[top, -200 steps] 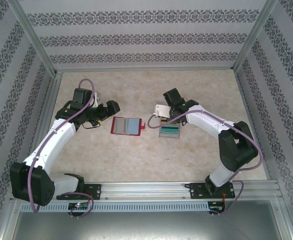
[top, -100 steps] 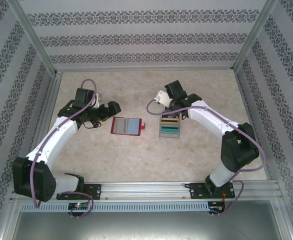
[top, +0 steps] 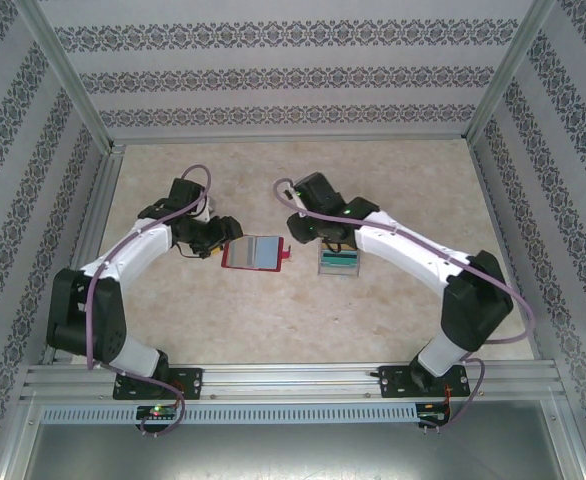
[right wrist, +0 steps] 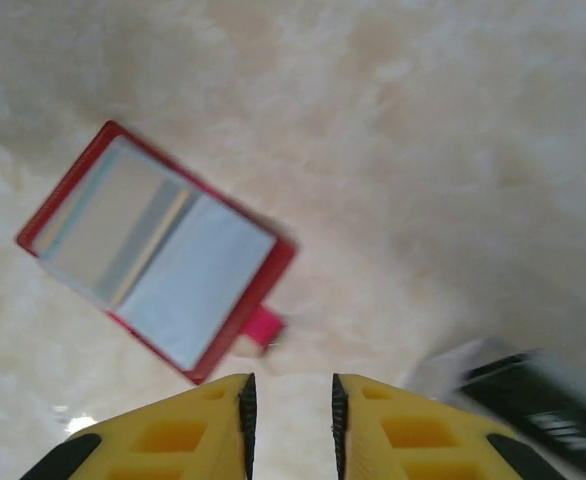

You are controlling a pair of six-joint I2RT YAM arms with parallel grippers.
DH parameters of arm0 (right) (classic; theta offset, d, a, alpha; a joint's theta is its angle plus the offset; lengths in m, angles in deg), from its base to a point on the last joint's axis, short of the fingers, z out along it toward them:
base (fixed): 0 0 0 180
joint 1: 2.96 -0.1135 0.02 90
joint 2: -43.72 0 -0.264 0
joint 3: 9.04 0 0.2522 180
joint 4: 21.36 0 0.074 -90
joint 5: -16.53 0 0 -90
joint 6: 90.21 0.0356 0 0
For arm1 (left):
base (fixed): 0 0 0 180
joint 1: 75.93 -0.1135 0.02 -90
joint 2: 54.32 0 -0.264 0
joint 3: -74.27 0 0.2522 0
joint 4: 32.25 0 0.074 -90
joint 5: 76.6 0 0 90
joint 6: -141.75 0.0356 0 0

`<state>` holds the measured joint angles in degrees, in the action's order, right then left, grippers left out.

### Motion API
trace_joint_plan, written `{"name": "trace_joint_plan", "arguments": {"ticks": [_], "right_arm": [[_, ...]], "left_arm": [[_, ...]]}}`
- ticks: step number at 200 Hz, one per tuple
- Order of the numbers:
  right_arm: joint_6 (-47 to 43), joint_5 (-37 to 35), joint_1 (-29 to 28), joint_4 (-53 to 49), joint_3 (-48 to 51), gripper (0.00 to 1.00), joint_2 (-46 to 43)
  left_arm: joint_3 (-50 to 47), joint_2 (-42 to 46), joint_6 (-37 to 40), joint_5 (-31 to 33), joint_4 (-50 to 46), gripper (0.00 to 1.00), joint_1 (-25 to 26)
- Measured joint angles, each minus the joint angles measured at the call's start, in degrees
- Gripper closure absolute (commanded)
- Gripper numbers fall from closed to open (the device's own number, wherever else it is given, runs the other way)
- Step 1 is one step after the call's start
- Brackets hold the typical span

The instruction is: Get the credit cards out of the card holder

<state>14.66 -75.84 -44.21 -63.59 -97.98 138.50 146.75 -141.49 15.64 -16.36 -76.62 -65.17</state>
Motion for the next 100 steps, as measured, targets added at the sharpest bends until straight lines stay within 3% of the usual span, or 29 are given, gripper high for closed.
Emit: {"name": "trace_joint_plan", "arguments": {"ticks": [21,47,100], "right_arm": [[7.19,1.25,-1.57,1.75,0.07,0.73,4.85],[13.79,2.21,-2.64,3.43,0.22,0.70,10.27],[19.82,2.49,-2.86,4.63,-1.40,0.68,17.77]], "left_arm": [[-0.04,-2.93,0.00,0.00,0.98,0.47,0.00],[-0.07,-6.10,0.02,-0.13,2.56,0.47,0.00],[-0.07,-10.36,0.02,-0.22,4.46,0.49,0.00]]}}
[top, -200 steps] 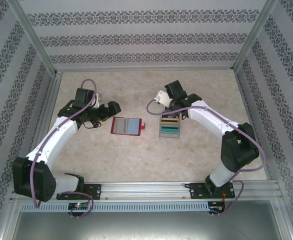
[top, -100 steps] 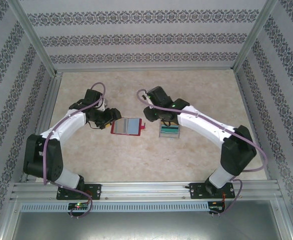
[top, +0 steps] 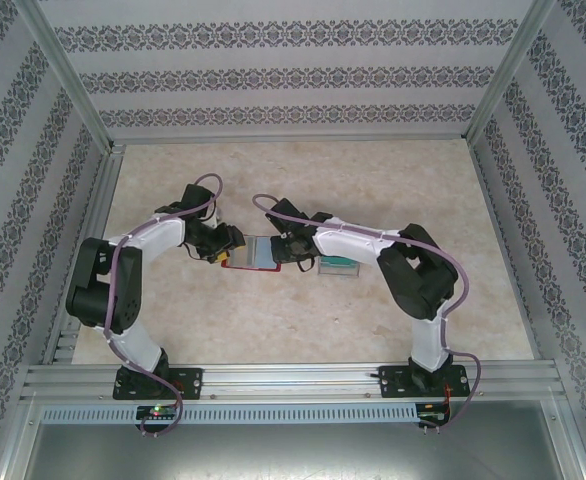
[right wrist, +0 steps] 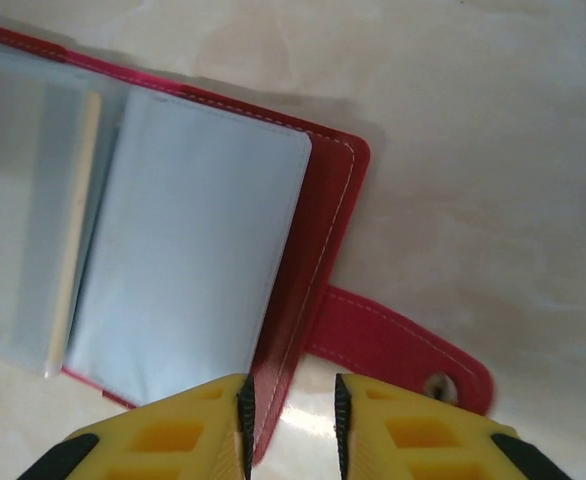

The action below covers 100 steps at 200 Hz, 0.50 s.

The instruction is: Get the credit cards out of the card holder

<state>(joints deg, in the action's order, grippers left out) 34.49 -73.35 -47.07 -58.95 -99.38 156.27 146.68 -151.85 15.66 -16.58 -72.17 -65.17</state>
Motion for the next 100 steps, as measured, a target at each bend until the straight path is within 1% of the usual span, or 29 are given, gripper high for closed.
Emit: {"name": "trace_joint_plan", "arguments": {"ticks": [24,61,83,100], "right_arm": [[1.36,0.00,0.00,0.13,-2.29,0.67,2.32],[2.67,0.39,0.02,0.52,-3.19,0.77,4.72],[3.15,0.44,0.15,0.52,-3.19,0.81,4.85],[3.17,0.46,0.26,0.52,-3.19,0.81,4.87]], "left_arm": [[0.00,-1.11,0.02,0.00,0.31,0.50,0.00],[0.09,-3.65,0.13,-0.63,1.40,0.52,0.00],[0.42,-3.89,0.15,-1.36,1.42,0.52,-0.07],[0.57,-4.13,0.15,-1.73,1.57,0.52,-0.24]]}}
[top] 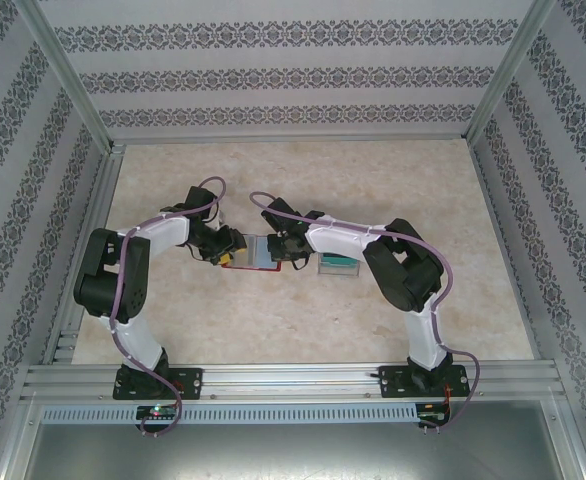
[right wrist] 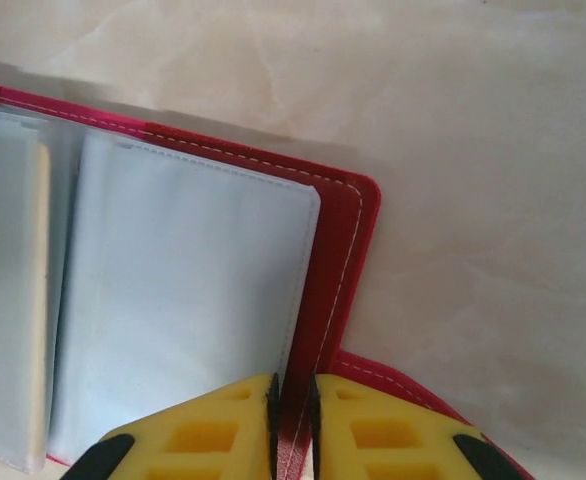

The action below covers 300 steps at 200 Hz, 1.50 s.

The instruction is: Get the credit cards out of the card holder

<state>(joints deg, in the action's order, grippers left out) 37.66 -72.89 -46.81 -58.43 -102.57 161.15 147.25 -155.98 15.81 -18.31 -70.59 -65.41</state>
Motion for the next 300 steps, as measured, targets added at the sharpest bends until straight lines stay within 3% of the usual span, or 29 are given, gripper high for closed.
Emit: {"name": "trace_joint_plan", "arguments": {"ticks": [113,192,220,233,264,300], "right_arm": [[1.01,0.63,0.22,-0.09,-0.17,0.81,0.26],[1.01,0.81,0.24,-0.35,-0.39,0.81,0.39],[1.05,0.87,0.24,-0.37,-0.50,0.76,0.50],[1.14,1.18,0.24,-0.35,-0.59,0.72,0.55],[1.27,1.70,0.24,-0.24,-0.76,0.69,0.70],[1.27,1.95,0.24,-0.07,-0.76,0.66,0.70]], "left_arm": [[0.00,-0.85,-0.24,-5.44,3.72,0.38,-0.59],[-0.07,-0.85,-0.28,-6.88,4.52,0.34,-0.59],[-0.07,-0.85,-0.28,-7.78,4.83,0.24,-0.55],[-0.07,-0.85,-0.33,-8.35,5.14,0.12,-0.55],[0.07,-0.85,-0.24,-9.99,6.10,0.00,-0.52],[0.24,-0.83,-0.26,-10.54,6.23,0.00,-0.50]]}}
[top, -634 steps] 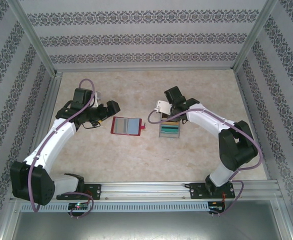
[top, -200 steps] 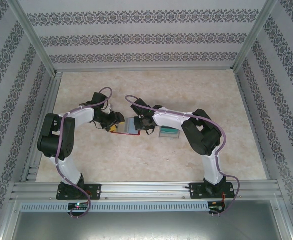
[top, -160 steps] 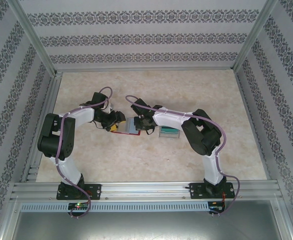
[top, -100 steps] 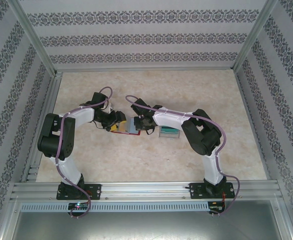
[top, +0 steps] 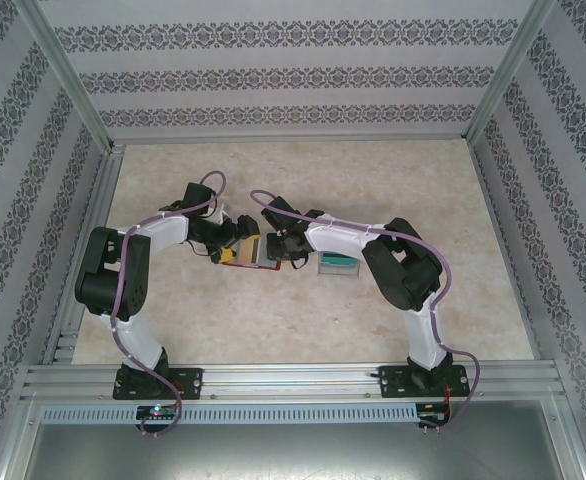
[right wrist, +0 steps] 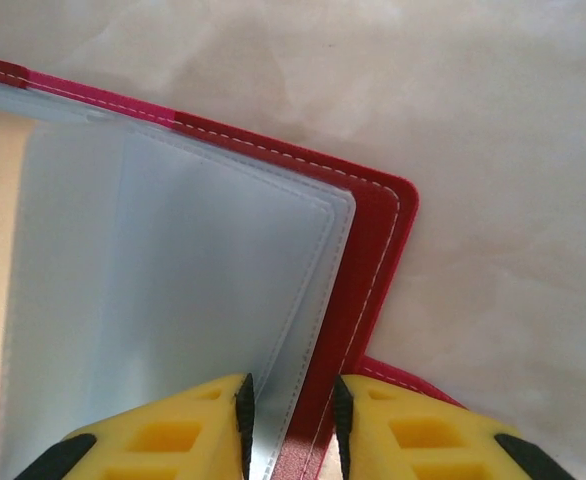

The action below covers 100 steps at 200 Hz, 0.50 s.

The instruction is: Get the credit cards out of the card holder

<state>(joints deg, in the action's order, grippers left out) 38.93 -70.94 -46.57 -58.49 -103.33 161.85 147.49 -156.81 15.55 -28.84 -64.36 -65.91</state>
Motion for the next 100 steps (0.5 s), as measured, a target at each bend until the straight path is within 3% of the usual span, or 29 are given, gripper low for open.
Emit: {"name": "trace_joint_plan", "arguments": {"ticks": [100], "right_arm": [[1.31,-0.02,2.64,2.34,5.95,0.67,-7.65]], "left_arm": [[0.11,0.00,0.02,0.28,-0.09,0.03,0.13]]}}
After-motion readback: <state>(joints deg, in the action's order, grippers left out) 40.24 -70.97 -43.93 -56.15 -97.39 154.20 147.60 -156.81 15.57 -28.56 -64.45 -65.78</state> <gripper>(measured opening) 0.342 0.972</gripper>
